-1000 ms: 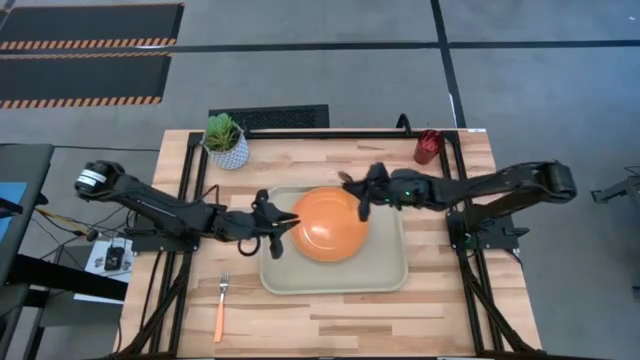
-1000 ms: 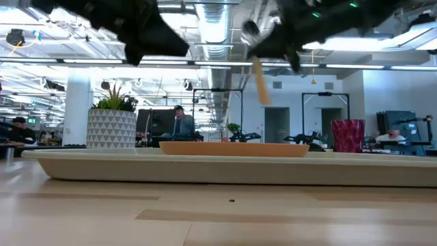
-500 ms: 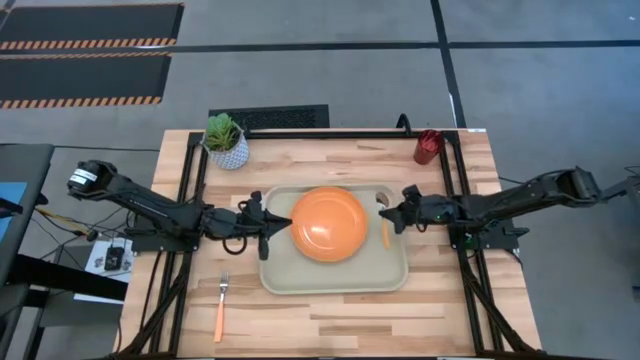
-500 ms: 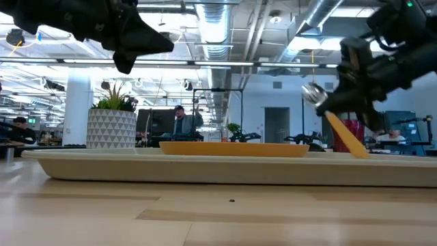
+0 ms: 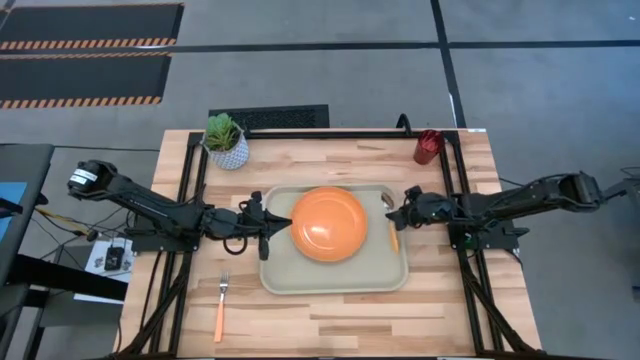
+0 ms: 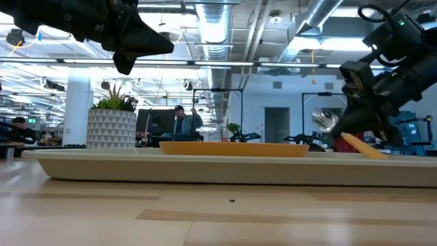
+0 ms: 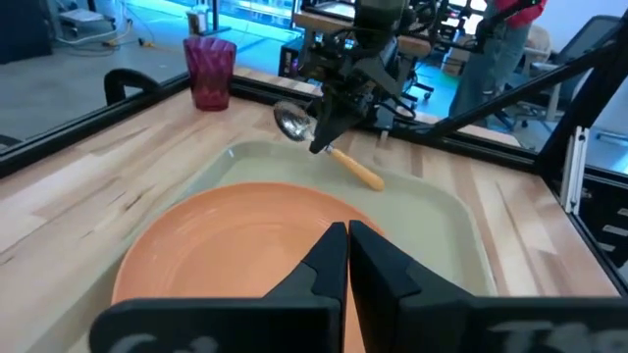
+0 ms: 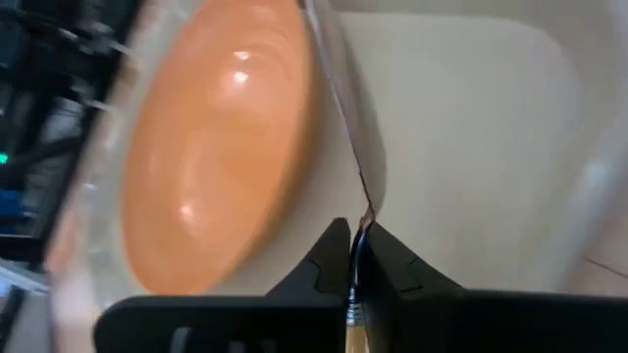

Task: Pick and place plate/cup/fork/spoon on tray
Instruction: Put the yellow spoon on the gray serving tray to the right of the orange plate

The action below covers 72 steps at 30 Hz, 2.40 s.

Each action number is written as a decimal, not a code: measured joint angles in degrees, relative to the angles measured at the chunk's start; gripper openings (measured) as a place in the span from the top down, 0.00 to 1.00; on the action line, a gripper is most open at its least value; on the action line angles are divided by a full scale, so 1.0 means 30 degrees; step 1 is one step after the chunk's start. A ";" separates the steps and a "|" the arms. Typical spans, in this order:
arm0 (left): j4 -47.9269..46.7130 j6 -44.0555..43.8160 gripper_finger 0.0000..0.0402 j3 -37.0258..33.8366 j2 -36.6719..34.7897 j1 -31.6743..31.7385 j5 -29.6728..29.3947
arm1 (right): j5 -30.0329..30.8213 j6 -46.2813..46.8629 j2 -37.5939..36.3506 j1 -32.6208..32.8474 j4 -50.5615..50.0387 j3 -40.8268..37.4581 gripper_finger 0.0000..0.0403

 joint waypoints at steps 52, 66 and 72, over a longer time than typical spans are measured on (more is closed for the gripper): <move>-0.0015 -0.0110 1.00 0.0000 0.0015 -0.0131 0.0787 | 0.0703 -0.2569 1.0538 -0.1159 -0.5596 0.7230 0.90; -0.0073 -0.0110 1.00 0.0000 0.0015 -0.0146 0.0831 | 0.2073 -0.4143 1.0561 -0.1144 -0.9981 0.9446 0.74; -0.0176 -0.0110 1.00 0.0000 0.0015 -0.0146 0.0838 | 0.2144 -0.4329 1.0561 -0.1138 -1.1710 1.0327 0.66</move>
